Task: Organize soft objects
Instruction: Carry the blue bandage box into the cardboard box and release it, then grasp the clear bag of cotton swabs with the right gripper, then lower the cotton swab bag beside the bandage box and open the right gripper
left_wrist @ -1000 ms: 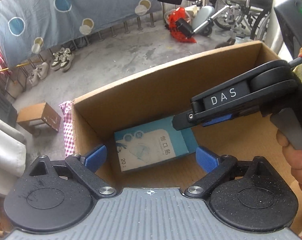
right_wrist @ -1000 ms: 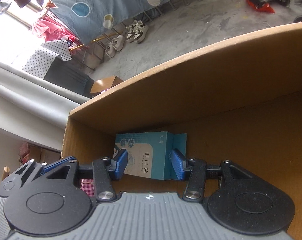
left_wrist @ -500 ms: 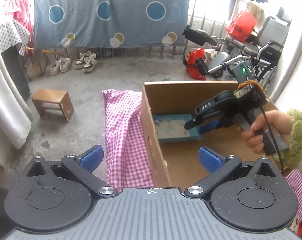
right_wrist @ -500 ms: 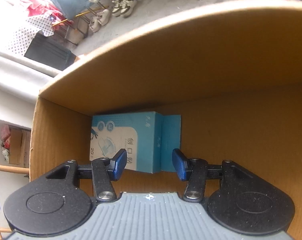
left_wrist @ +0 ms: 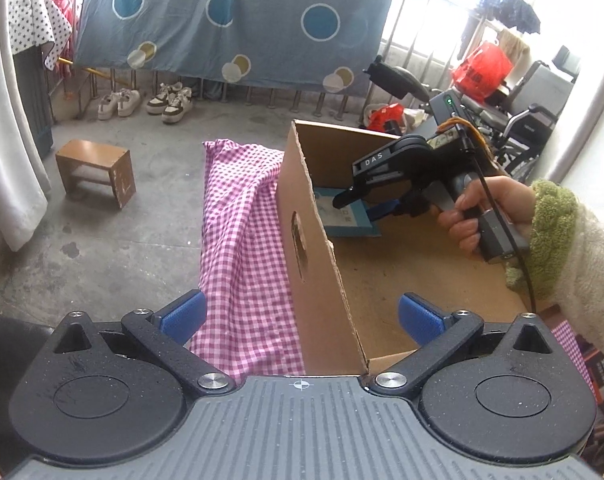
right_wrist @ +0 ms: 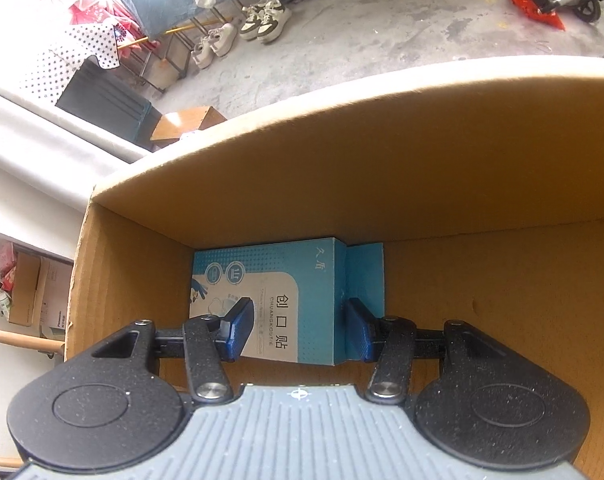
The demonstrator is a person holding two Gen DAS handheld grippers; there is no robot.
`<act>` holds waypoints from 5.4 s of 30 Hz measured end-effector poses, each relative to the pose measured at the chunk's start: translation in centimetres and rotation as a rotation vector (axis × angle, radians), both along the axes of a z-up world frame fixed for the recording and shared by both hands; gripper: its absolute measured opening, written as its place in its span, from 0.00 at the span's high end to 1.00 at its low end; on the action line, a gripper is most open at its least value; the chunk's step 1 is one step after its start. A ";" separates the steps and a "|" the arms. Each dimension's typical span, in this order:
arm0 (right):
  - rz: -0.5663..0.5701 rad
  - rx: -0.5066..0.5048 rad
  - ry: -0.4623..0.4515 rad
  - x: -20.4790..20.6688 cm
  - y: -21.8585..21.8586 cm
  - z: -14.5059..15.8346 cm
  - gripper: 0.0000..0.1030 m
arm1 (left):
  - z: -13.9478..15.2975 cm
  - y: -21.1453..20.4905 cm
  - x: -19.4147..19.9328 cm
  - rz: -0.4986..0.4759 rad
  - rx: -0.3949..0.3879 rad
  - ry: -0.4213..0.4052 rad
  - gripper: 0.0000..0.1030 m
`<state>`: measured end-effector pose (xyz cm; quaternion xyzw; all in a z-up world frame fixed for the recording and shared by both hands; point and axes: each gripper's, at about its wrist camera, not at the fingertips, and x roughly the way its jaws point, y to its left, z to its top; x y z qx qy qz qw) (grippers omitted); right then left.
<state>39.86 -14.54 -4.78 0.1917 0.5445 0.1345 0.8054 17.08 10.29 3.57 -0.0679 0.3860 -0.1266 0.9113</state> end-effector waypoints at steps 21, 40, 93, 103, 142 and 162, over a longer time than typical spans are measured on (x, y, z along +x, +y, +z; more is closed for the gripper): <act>0.055 0.056 -0.337 -20.6 -7.8 13.7 0.36 | 0.6 -1.8 -7.5 -0.141 0.039 -0.077 0.00; -0.060 0.143 -0.198 -30.4 -5.0 2.2 0.49 | -5.0 -4.9 -6.4 -0.208 -0.072 0.148 0.24; -0.012 0.024 -0.378 -35.5 -2.8 4.7 0.61 | -2.2 -8.3 -11.1 -0.324 0.024 -0.017 0.19; 0.038 0.089 -0.464 -35.1 -3.6 10.1 0.62 | 3.2 -8.8 -10.6 -0.355 0.045 -0.122 0.19; 0.054 0.076 0.147 -9.6 -8.3 -1.2 0.58 | 1.0 -9.0 6.3 -0.218 0.133 0.052 0.01; 0.094 -0.001 0.189 -7.5 -2.5 -1.3 0.53 | -0.2 -0.8 -1.1 -0.064 -0.049 -0.010 0.01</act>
